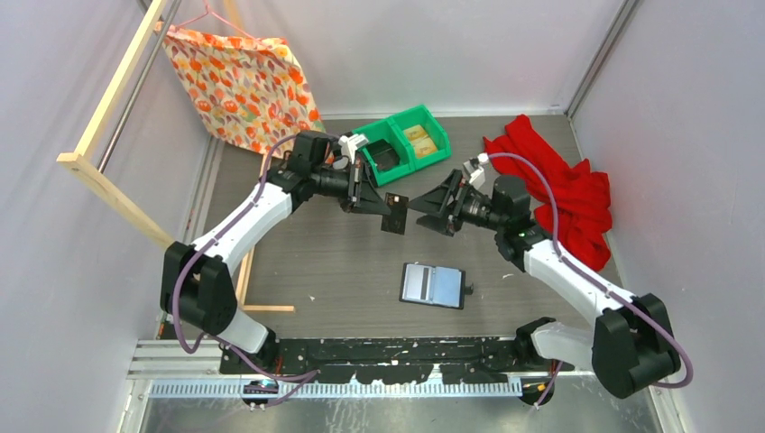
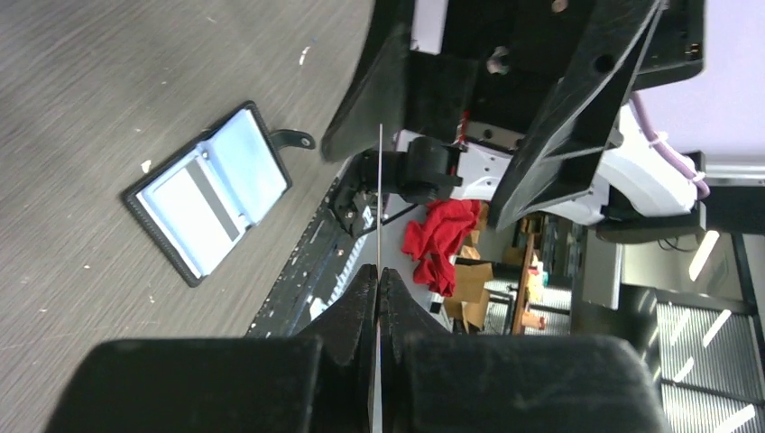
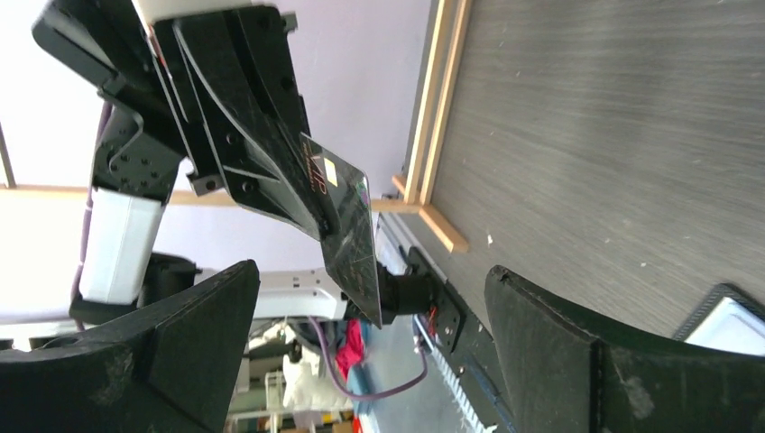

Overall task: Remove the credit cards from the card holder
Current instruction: Place the credit card in the storage box.

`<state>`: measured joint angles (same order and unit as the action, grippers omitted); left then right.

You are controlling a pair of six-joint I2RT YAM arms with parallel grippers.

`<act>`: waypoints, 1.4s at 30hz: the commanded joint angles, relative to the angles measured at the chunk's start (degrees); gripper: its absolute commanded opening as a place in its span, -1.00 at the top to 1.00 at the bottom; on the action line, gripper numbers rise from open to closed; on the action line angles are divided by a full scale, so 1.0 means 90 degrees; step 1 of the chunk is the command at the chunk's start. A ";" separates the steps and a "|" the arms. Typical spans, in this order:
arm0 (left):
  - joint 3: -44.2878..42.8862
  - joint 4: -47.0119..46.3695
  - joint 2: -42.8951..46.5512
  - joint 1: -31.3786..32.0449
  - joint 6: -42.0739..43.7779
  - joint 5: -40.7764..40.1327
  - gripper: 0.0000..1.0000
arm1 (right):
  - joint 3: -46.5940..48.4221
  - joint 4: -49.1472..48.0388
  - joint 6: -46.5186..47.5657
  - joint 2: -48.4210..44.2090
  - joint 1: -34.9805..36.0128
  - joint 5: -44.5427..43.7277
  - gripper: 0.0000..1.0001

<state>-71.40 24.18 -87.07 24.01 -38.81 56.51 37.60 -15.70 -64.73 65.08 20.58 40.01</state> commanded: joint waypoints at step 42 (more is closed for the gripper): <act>0.0325 -0.1028 0.0175 -0.0168 -0.0309 0.0875 0.43 | -0.0738 -0.2931 -0.1502 0.0623 0.0439 0.0051 0.98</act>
<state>-65.17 11.00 -85.93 23.11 -46.00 64.53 30.28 -47.75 -82.21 73.71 24.64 42.35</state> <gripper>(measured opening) 0.209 0.023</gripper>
